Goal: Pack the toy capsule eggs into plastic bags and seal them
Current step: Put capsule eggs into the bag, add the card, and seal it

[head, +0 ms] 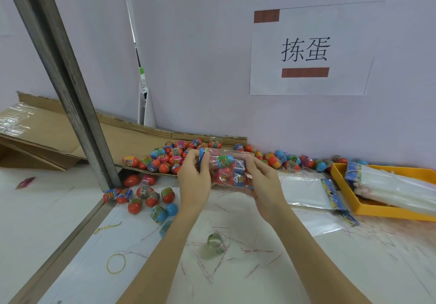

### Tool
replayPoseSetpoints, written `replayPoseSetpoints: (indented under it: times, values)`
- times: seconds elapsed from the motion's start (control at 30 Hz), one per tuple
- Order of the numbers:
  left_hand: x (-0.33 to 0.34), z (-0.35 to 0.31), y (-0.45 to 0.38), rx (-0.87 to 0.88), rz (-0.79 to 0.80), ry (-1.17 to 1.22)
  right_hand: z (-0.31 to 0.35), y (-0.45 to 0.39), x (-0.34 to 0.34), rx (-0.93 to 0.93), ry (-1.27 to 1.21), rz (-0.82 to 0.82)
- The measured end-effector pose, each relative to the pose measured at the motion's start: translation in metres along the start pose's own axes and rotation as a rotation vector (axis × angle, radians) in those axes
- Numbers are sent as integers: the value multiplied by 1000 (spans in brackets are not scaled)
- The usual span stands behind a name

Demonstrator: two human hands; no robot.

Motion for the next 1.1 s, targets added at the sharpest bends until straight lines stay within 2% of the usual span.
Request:
replayPoseSetpoints:
  times: [0.07,0.13,0.2,0.27,0.4,0.57,0.63,0.7,0.77,0.8,0.97,1.1]
  values:
    - [1,0,2,19,-10,-23,-1,-1,-3,5,35,-21]
    - [-2,2,2,13,-44,-26,-3,-3,0,21,18,37]
    - [-6,7,-2,-29,-64,19,-4,-4,3,40,-46,120]
    - [-7,12,-6,-81,-45,98,-5,-5,0,32,-60,120]
    - [-7,13,-6,-90,-54,68,-3,-6,-2,-25,8,112]
    - [-12,17,-5,-179,-72,181,4,-5,-2,-70,98,156]
    - [-10,19,-8,-230,-14,174,4,-4,1,-58,103,212]
    - [4,21,-4,-317,138,182,6,-2,2,-66,126,243]
    - [20,26,6,-431,286,257,7,-1,1,-82,158,225]
    - [25,26,10,-468,307,310,7,-2,1,-85,177,214]
    - [20,23,7,-397,218,329,0,-5,-10,-27,180,75]
    - [14,23,6,-384,100,352,-3,-6,-8,-17,187,60]
Point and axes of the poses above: each hand's wrist, its own y-axis away from the middle knuckle, its own x-axis out of the palm, z = x × y, the point moved 8 cm from there along -y, towards the middle knuckle, and after that the axes turned 6 degrees about y, right-handed, at the moved point
